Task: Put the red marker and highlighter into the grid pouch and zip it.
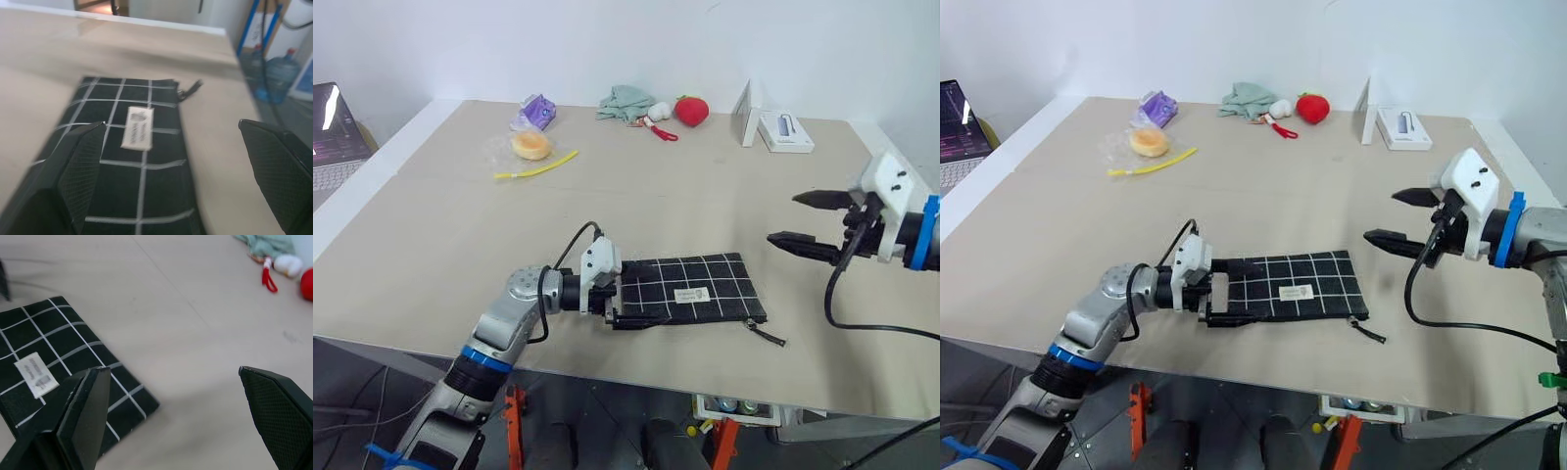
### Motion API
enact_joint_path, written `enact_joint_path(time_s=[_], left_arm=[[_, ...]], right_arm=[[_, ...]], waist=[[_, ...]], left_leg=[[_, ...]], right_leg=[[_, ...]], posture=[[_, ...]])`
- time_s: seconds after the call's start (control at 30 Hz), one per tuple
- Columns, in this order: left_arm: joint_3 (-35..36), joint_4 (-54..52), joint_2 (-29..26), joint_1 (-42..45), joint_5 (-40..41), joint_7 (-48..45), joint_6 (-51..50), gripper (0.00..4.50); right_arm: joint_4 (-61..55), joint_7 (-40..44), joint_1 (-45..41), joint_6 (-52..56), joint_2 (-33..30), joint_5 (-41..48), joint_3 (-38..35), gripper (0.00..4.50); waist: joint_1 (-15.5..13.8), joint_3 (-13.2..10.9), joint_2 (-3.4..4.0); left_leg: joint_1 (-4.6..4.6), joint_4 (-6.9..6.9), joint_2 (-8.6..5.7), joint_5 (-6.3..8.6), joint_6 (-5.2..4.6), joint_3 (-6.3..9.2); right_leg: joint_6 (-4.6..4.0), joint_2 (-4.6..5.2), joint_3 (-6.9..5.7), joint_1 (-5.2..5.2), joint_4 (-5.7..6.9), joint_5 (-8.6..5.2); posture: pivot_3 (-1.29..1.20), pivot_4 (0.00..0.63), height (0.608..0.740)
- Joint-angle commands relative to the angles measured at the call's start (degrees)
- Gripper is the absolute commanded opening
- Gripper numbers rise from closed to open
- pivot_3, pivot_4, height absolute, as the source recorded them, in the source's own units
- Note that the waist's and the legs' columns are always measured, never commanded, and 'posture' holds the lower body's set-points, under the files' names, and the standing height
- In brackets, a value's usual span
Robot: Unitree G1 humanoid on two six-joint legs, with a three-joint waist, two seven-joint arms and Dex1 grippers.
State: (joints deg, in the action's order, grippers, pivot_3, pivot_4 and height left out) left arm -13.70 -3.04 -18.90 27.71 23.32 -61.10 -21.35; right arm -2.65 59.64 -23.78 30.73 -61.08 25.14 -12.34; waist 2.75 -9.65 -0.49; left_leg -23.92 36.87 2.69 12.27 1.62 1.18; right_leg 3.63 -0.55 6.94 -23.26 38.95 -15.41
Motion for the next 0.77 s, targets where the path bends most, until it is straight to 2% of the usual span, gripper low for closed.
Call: enact_joint_path(time_s=[0.03, 0.13, 0.2, 0.43, 0.57, 0.77], left_arm=[[8.8, -1.2, -1.2, 0.5, 1.9, 7.8, -2.4, 4.46], [14.8, 0.4, -4.0, 0.1, 0.6, 13.2, -2.6, 4.46], [19.2, 0.9, -9.4, -1.5, 0.1, 14.4, -4.4, 4.46], [22.4, 1.8, -22.6, -7.5, -1.5, 9.8, -5.0, 4.46], [22.5, 2.8, -24.8, -7.2, -1.0, 8.6, -4.8, 4.46], [21.4, 3.2, -24.6, -5.9, -1.4, 7.9, -5.1, 4.46]], right_arm=[[0.4, -5.0, 1.6, 0.2, 0.5, -2.4, -3.0, 4.50], [0.9, -8.0, 4.1, 1.9, 1.6, -2.9, -3.6, 4.50], [1.9, -9.1, 7.1, 3.7, 1.7, -3.2, -4.3, 4.50], [6.5, -8.0, 13.9, 4.0, 1.0, -3.2, -6.9, 4.50], [6.2, -6.7, 15.7, 4.2, 1.9, -1.2, -9.6, 4.50], [7.3, -7.9, 15.3, 4.3, 2.9, -0.1, -12.2, 4.50]], waist=[[0.0, 0.0, -0.01], [0.1, 0.0, -0.01], [0.1, 0.0, -0.02], [-0.1, 0.0, -0.07], [-0.1, 0.0, -0.08], [0.0, -0.1, -0.11]], left_leg=[[0.00, 0.02, 0.02, 0.00, 0.00, 0.01], [0.06, 0.01, 0.02, -0.02, -0.03, -0.01], [0.07, -0.02, 0.04, -0.02, -0.03, 0.01], [0.08, -0.13, 0.02, -0.02, -0.03, -0.08], [0.07, -0.12, 0.02, -0.02, -0.02, -0.08], [0.15, -0.12, 0.06, -0.06, 0.02, -0.07]], right_leg=[[0.00, -0.01, -0.01, 0.00, 0.01, 0.00], [0.00, -0.03, 0.01, 0.00, 0.04, 0.00], [-0.01, -0.06, 0.01, -0.01, 0.05, 0.01], [-0.08, 0.02, 0.03, -0.02, 0.04, -0.04], [0.00, 0.04, -0.01, -0.02, 0.03, -0.11], [-0.06, -0.04, -0.01, -0.01, 0.04, -0.04]], posture=[[0.00, 0.150, 0.730], [0.00, 0.150, 0.730], [0.00, 0.150, 0.730], [0.00, 0.150, 0.730], [0.00, 0.150, 0.730], [0.00, 0.150, 0.730]])
